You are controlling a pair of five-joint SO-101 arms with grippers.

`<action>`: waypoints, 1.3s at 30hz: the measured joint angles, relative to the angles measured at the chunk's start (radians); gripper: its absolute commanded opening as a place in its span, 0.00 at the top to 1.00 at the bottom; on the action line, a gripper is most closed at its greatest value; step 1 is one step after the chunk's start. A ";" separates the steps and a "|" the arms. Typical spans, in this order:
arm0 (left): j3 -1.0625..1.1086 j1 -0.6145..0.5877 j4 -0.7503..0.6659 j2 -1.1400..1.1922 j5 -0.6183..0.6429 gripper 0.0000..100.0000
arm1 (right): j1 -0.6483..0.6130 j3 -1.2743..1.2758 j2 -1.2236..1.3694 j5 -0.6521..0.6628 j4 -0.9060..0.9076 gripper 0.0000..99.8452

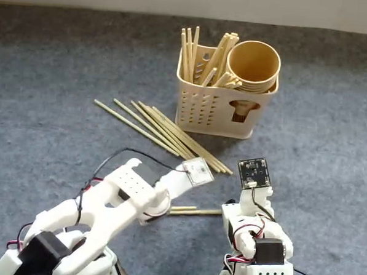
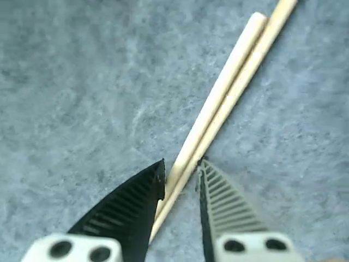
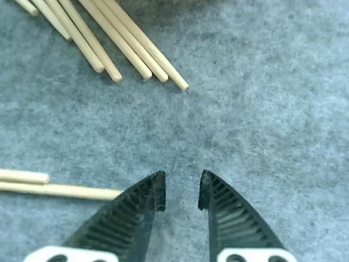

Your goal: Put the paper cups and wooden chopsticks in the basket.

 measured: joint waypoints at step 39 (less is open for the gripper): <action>-0.110 -0.219 0.068 0.000 -0.112 0.99 | 0.000 0.000 0.000 0.000 0.000 0.88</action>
